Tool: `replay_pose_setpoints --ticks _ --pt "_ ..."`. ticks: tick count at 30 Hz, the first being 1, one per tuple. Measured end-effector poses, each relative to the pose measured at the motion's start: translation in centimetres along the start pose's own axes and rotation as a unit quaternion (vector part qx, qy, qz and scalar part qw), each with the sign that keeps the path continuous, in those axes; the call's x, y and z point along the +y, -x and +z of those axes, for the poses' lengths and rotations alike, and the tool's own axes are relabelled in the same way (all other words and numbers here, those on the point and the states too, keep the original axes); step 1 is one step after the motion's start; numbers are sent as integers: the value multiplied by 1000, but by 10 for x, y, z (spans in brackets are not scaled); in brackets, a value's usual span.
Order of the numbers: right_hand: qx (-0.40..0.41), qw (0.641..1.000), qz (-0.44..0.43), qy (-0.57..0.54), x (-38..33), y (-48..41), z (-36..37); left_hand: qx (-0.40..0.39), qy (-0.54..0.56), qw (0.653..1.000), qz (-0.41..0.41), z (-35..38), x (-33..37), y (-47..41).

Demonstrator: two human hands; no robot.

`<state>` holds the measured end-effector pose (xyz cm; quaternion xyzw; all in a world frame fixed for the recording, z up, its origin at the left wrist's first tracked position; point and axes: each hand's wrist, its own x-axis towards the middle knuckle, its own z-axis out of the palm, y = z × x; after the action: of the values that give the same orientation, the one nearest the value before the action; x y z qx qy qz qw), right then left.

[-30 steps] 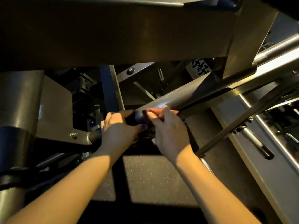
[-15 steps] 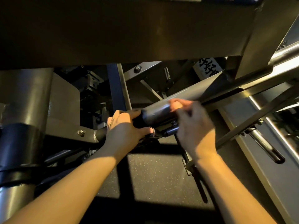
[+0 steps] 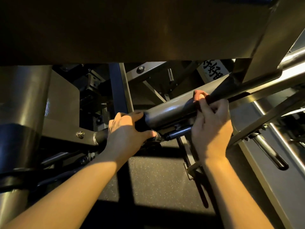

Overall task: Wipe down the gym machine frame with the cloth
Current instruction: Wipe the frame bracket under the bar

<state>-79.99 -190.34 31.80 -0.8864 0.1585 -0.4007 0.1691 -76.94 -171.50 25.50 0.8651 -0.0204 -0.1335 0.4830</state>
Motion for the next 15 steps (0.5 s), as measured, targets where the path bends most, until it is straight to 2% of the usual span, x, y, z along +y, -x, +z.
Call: replay_pose_setpoints --ticks 2,5,7,8,9,10,12,13,15 --pt "-56 991 -89 79 -5 19 3 -7 -6 1000 -7 -1 5 1" --pt "-208 940 -253 100 -12 53 12 -10 -12 1000 -13 0 7 -1" --pt "-252 908 -316 111 -9 41 9 -5 -11 1000 -14 2 5 -1" --pt "-242 911 -313 120 -4 28 4 -3 -5 1000 -17 1 4 0" --pt "-213 933 -263 120 -1 15 -1 -3 0 1000 -14 1 4 0" --pt "-157 965 -183 107 1 2 -7 -8 3 1000 -11 1 3 0" --pt "-51 991 -83 89 -2 -3 -6 -15 3 1000 -4 -1 1 1" --pt "-36 992 -80 95 -3 3 -1 -16 5 1000 -3 -1 1 1" --pt "-76 988 -97 88 -7 22 5 -15 9 1000 -9 0 2 1"
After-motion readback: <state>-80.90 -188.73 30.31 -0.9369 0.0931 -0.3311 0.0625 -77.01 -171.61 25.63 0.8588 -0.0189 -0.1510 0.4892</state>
